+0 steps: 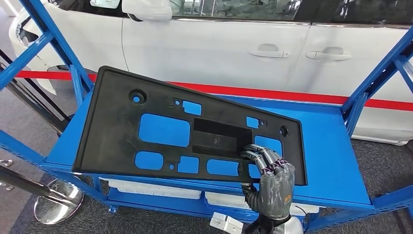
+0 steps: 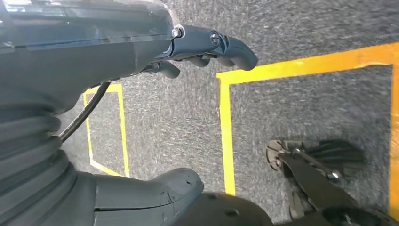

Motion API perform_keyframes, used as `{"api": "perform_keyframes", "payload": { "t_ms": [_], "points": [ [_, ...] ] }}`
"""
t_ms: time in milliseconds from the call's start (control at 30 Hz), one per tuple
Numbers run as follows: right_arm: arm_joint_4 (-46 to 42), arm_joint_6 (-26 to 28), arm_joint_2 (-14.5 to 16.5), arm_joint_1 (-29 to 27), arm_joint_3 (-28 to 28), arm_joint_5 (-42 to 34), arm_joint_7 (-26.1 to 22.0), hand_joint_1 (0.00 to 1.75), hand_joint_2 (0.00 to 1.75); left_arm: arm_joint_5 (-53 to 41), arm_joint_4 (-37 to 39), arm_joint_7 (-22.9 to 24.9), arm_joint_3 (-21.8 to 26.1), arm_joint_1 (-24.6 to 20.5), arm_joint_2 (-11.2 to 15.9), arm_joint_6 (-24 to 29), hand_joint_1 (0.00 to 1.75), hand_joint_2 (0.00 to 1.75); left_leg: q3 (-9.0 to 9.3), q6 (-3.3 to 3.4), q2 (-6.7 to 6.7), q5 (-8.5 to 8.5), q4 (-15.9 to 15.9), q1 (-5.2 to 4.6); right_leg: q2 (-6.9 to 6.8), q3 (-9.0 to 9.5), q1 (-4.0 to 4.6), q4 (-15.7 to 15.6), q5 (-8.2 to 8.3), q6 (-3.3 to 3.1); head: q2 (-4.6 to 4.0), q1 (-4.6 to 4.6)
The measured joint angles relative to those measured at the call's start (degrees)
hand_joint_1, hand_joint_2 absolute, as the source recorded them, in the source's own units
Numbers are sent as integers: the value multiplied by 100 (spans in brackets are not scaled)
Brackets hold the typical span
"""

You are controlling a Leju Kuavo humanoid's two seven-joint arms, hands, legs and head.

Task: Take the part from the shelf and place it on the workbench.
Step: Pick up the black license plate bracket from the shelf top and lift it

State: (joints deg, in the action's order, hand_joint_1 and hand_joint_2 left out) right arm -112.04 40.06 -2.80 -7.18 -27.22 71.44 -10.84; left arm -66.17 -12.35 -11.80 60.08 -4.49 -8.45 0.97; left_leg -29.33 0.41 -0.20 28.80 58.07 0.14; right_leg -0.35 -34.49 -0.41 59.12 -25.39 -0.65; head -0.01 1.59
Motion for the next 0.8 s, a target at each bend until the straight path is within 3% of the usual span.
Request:
{"api": "perform_keyframes", "payload": {
  "t_ms": [67,100,167,200,233,267,300,367,433,500,567,633,700,733,767,800],
  "points": [
    [-1,0,-1,-1,-2,-6,-2,175,175,1,0,-3,0,3,-4,-1,0,175,-25,68,21,-98,-48,22,9,-40,-15,55,-70,73,-1,0],
    [-1,0,-2,-1,-2,-9,-4,175,175,1,0,-5,0,1,-6,-1,0,175,-57,110,34,-157,-75,37,17,-104,-21,194,-224,101,-1,1],
    [-1,0,-2,-4,-2,-13,-7,175,175,2,0,-10,0,-7,-8,-1,0,175,-163,168,54,-250,-88,43,27,-325,-38,786,-714,143,-1,1],
    [-1,0,-2,-6,-2,-14,-10,175,175,3,0,-13,1,-7,-7,0,0,175,-225,176,59,-288,-82,40,27,-435,-44,1141,-921,161,-1,1],
    [0,0,-2,-8,-2,-15,-12,175,175,4,0,-14,1,-5,-7,1,0,175,-288,171,61,-324,-72,38,26,-487,-50,1397,-1027,179,-1,1],
    [0,0,-2,-8,-2,-16,-14,175,175,5,0,-15,2,-4,-7,1,0,175,-349,160,62,-357,-57,38,25,-447,-57,1474,-1022,192,-1,1],
    [0,0,-2,-7,-2,-17,-16,175,175,6,0,-17,2,-4,-7,0,0,175,-406,146,62,-384,-35,39,25,-291,-66,1322,-917,199,-1,1],
    [0,0,-2,-1,-2,-19,-22,175,175,7,0,-23,1,-4,-11,-2,0,175,-503,109,59,-422,26,38,24,246,-79,553,-666,187,-1,1],
    [-1,0,-2,0,-2,-22,-40,175,175,4,0,-30,2,-4,-17,-2,0,175,-562,49,56,-461,76,30,31,577,-56,-1,-544,138,-1,-1],
    [-2,0,-2,1,-2,-27,-61,175,175,0,0,-37,2,-7,-18,2,0,175,-593,-31,56,-521,85,24,40,565,-20,-68,-502,72,0,-3],
    [-1,-1,0,5,-2,-30,-78,175,175,-3,0,-40,2,-4,-15,11,0,175,-645,-106,49,-505,116,33,29,499,-38,-100,-429,-13,-1,-3],
    [-2,-2,4,5,-2,-31,-90,175,175,-3,0,-40,2,3,-12,20,0,175,-782,-164,41,-139,448,49,12,397,-63,-127,-316,-100,-1,-3],
    [-1,-3,7,3,-2,-33,-98,175,175,-6,0,-40,2,3,-12,21,0,175,-968,-206,41,394,1127,57,2,267,-50,-119,-218,-141,-1,-3],
    [-1,-4,7,2,-2,-34,-103,175,175,-10,0,-40,2,4,-13,21,0,175,-1018,-221,42,533,1430,59,-2,195,-41,-107,-171,-145,-1,-3],
    [0,-4,7,2,-2,-34,-107,175,175,-16,0,-40,2,3,-13,21,0,175,-998,-226,42,545,1589,59,-5,121,-33,-89,-127,-144,-1,-3],
    [0,-4,7,2,-1,-34,-109,175,175,-21,0,-39,3,3,-13,22,0,175,-885,-222,42,447,1556,58,-6,46,-27,-67,-88,-140,-1,-3]
  ]
}}
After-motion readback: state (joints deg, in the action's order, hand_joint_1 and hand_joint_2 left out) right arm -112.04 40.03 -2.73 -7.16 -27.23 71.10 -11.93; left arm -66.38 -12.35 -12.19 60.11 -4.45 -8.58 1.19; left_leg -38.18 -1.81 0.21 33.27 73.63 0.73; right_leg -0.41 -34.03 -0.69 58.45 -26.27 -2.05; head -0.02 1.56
